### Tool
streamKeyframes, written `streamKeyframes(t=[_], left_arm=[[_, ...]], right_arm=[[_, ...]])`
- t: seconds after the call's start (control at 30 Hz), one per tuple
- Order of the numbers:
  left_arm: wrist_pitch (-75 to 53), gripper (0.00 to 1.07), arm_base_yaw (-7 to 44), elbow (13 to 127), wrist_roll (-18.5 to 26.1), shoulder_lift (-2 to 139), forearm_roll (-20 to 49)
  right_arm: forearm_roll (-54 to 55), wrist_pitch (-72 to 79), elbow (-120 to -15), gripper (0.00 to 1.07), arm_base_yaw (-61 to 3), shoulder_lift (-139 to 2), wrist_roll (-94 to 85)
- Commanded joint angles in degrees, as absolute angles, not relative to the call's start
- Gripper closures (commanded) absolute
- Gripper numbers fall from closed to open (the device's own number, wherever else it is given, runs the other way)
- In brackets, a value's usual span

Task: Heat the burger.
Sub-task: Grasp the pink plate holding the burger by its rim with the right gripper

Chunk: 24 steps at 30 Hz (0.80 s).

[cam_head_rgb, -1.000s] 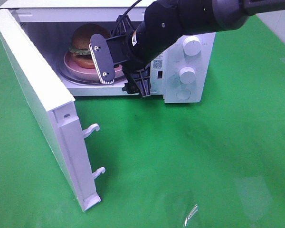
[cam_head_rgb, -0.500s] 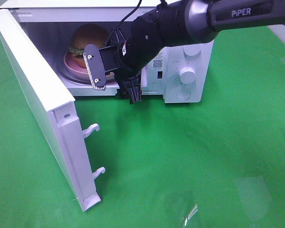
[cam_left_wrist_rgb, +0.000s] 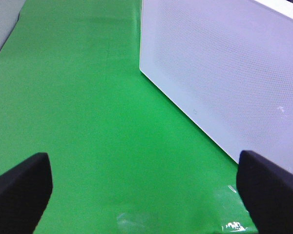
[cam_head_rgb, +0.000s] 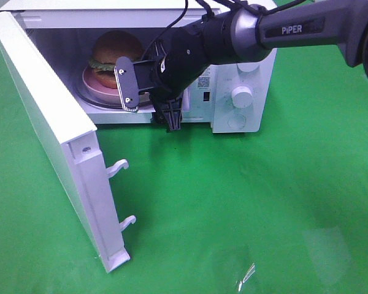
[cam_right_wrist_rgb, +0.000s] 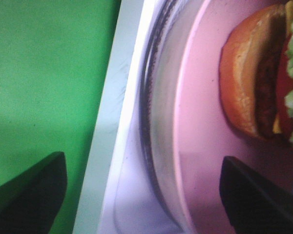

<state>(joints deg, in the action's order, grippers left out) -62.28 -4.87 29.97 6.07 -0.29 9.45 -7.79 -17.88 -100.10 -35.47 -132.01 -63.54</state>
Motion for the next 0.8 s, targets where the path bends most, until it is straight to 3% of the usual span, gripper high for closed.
streamKeyframes(t=[0.03, 0.8], left_arm=[[-61.48, 0.13, -4.93, 29.74, 6.19, -0.63, 9.74], [-61.48, 0.13, -4.93, 29.74, 6.19, -0.63, 9.74]], right_arm=[[-7.51, -17.13, -100.61, 0.26, -34.72, -132.24, -63.43], [-6.93, -17.93, -106.23, 0.30, -35.52, -137.85, -63.48]])
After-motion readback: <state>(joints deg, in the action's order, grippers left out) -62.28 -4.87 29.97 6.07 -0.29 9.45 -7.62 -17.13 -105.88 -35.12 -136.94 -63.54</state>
